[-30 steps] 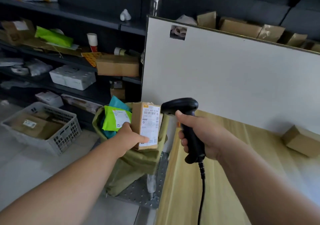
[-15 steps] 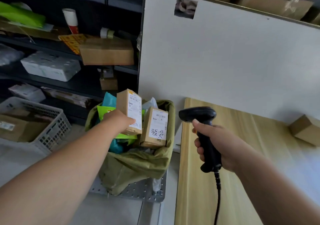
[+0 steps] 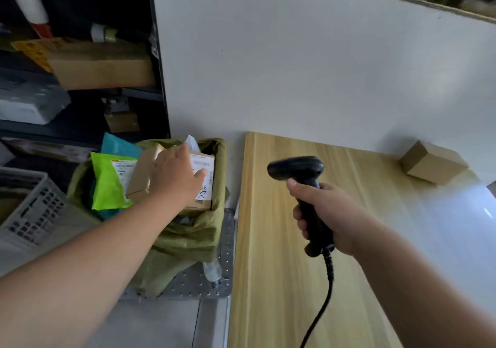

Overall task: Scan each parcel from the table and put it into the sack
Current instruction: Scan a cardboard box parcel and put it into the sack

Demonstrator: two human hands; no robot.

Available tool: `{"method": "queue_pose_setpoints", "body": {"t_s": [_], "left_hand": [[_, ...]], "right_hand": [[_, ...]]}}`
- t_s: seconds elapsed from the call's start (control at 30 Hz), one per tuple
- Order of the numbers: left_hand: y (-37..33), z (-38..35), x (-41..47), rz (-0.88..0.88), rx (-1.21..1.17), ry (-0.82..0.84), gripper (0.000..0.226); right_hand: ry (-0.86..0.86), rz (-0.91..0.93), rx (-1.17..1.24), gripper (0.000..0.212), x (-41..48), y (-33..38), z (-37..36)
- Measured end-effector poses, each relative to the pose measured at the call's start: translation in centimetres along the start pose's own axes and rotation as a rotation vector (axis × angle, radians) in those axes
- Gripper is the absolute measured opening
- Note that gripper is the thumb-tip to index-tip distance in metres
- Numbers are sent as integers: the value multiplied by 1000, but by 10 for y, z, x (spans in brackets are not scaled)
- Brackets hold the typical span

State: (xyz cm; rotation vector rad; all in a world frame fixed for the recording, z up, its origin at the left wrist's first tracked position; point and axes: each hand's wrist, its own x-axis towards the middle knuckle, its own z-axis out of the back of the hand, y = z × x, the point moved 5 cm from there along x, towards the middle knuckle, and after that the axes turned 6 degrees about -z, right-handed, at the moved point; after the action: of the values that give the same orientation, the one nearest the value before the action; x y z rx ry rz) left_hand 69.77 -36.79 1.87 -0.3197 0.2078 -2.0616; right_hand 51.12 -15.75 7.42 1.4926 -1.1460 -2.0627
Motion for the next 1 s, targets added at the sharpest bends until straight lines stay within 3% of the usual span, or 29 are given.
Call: {"method": "queue_pose_setpoints", "body": {"t_s": [0.23, 0.47, 0.63, 0.77, 1.0], "left_hand": [[-198, -18, -72, -340, -46, 68, 75], [-414, -45, -161, -459, -51, 129, 78], [-546, -48, -187, -539, -63, 118, 77], [-603, -52, -186, -541, -59, 121, 77], [-645, -64, -138, -467, -99, 120, 77]], "right_hand": [[-62, 60, 40, 50, -66, -64, 141], [-203, 79, 67, 38, -164, -153, 346], [-330, 82, 57, 33, -220, -179, 466], [-410, 105, -8, 36, -239, -180, 531], [-481, 122, -104, 40, -208, -142, 596]]}}
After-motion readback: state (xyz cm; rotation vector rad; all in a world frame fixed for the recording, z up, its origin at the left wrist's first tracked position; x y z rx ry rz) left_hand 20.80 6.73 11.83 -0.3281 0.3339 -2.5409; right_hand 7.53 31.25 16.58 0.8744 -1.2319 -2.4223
